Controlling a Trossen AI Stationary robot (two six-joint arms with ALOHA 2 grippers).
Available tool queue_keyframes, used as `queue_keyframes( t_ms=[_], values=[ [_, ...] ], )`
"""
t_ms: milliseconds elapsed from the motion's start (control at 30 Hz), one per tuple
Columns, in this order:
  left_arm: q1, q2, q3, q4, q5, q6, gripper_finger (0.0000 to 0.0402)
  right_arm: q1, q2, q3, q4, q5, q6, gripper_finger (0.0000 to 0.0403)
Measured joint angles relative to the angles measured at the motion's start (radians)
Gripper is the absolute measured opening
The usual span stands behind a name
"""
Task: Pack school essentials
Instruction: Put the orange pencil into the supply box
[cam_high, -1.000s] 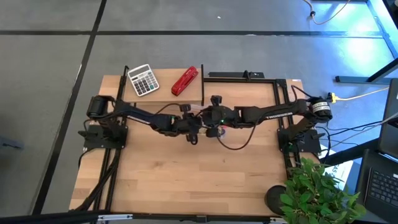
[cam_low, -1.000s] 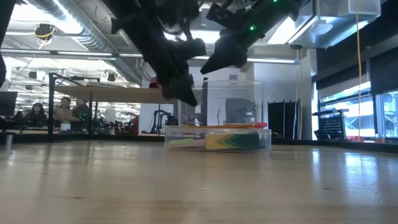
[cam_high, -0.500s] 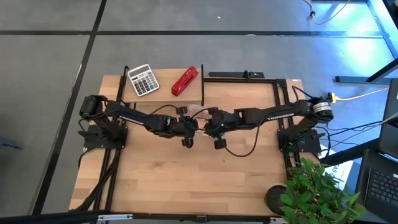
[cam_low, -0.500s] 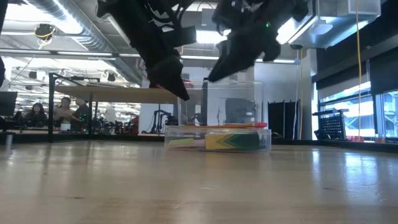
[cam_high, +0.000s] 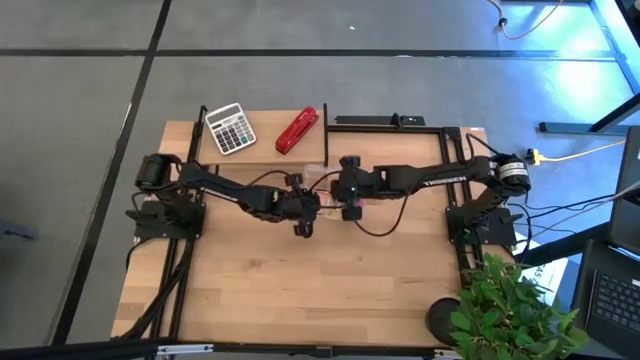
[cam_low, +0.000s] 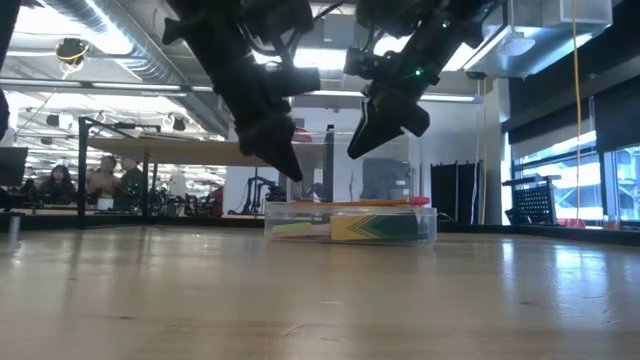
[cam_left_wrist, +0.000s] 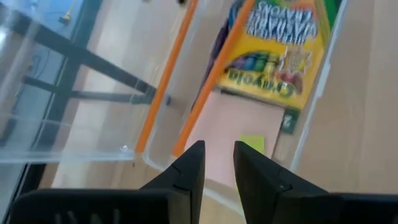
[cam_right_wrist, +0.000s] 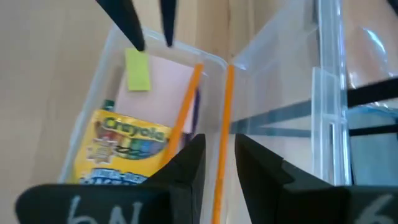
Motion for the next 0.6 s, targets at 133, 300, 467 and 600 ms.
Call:
queue_keyframes(
  t_ms=[133,300,467,600],
  values=[
    [0.020,0.027,0.001,0.007,0.000,0.013,0.0078,-0.008,0.000,0.000,0.000,0.002,-0.002,0.0090],
    [0.055,0.048,0.000,0.030,0.043,0.061,0.0078,-0.008,0.000,0.000,0.000,0.001,-0.003,0.0090],
    [0.079,0.063,0.000,0.065,0.113,0.086,0.0078,-0.008,0.000,0.000,0.005,0.001,-0.003,0.0090],
    [0.095,0.075,-0.001,0.073,0.118,0.126,0.0078,-0.008,0.000,0.001,0.007,-0.001,-0.003,0.0090]
  ],
)
